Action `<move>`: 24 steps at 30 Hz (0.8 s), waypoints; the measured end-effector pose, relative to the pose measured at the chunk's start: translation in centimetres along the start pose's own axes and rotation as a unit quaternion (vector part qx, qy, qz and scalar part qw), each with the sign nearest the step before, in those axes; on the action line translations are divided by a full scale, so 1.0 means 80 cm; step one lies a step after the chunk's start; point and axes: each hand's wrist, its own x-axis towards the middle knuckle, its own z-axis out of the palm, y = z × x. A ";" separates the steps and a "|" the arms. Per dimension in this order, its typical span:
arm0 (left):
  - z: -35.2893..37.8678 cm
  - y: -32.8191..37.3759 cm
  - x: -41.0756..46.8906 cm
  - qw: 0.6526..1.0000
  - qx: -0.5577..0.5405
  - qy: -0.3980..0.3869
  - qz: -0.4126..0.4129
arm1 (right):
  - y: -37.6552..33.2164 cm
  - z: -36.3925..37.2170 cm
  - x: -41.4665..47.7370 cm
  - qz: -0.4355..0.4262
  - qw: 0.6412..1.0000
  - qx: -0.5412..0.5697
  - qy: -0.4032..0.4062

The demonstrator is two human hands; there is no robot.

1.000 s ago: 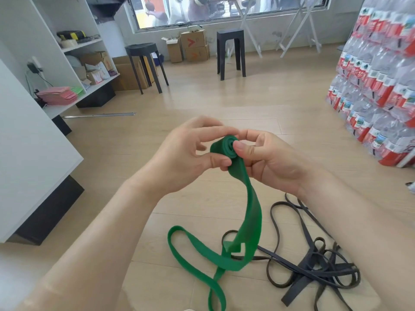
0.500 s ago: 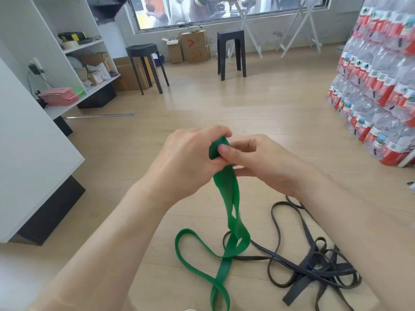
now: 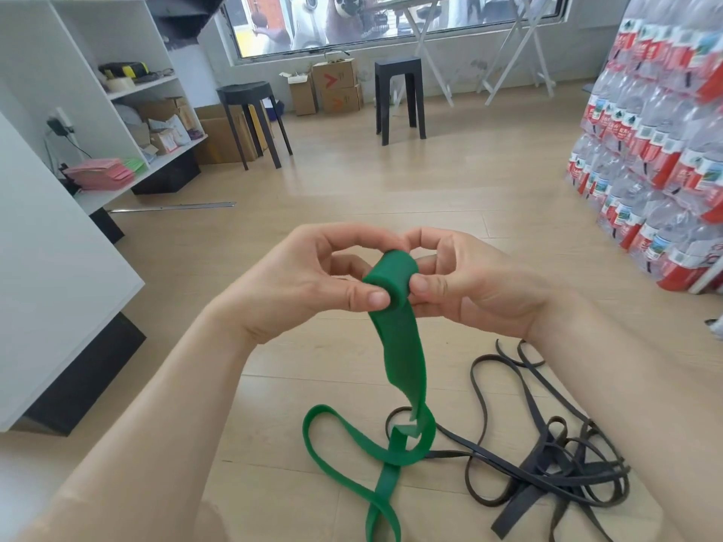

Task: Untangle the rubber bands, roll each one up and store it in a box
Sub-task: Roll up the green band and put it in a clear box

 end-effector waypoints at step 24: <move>-0.002 0.015 -0.002 0.978 0.079 0.192 0.026 | -0.016 0.056 -0.007 -0.146 0.860 -0.450 0.192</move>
